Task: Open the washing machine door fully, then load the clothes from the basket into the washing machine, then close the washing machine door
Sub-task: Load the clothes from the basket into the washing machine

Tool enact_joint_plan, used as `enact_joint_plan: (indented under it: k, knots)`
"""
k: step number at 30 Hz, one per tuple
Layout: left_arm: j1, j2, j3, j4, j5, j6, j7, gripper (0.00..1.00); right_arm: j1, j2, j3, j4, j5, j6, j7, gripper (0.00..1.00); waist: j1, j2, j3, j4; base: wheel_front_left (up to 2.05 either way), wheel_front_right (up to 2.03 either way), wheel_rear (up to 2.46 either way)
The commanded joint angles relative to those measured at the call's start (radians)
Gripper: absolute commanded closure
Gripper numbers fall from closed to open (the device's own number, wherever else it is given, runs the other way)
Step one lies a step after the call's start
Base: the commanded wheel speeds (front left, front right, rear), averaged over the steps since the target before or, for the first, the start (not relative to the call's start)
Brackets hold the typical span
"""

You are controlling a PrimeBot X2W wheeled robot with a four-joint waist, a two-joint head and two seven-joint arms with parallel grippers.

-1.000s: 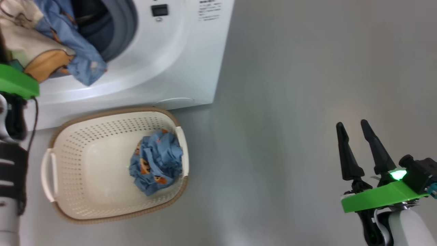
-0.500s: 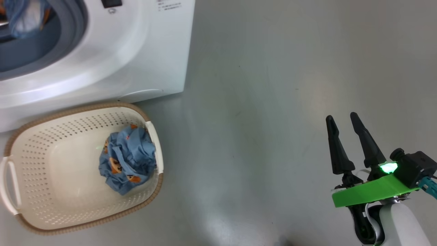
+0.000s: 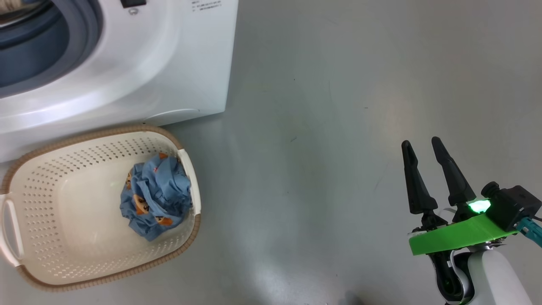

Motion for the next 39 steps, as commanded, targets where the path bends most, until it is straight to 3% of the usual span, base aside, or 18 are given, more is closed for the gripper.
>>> enact_joint_plan:
  k: [1, 13, 39]
  knots:
    - [0.025, 0.043, 0.015, -0.023, 0.012, -0.001, -0.005, 0.00, 0.000, -0.007, 0.017, -0.020, 0.000, 0.003, -0.005, 0.00, 0.0000, 0.0000, -0.002, 0.003, 0.00, 0.00, 0.00]
    - [0.168, -0.031, 0.029, -0.063, 0.014, -0.001, -0.005, 0.00, 0.009, -0.027, 0.010, -0.013, -0.001, 0.003, -0.005, 0.00, 0.0000, 0.0000, -0.054, 0.043, 0.00, 0.00, 0.00]
    - [0.646, -0.180, 0.061, -0.326, 0.040, -0.001, -0.005, 0.00, 0.081, -0.085, -0.020, 0.009, 0.004, 0.003, -0.005, 0.00, 0.0000, 0.0000, -0.211, 0.145, 0.00, 0.00, 0.00]
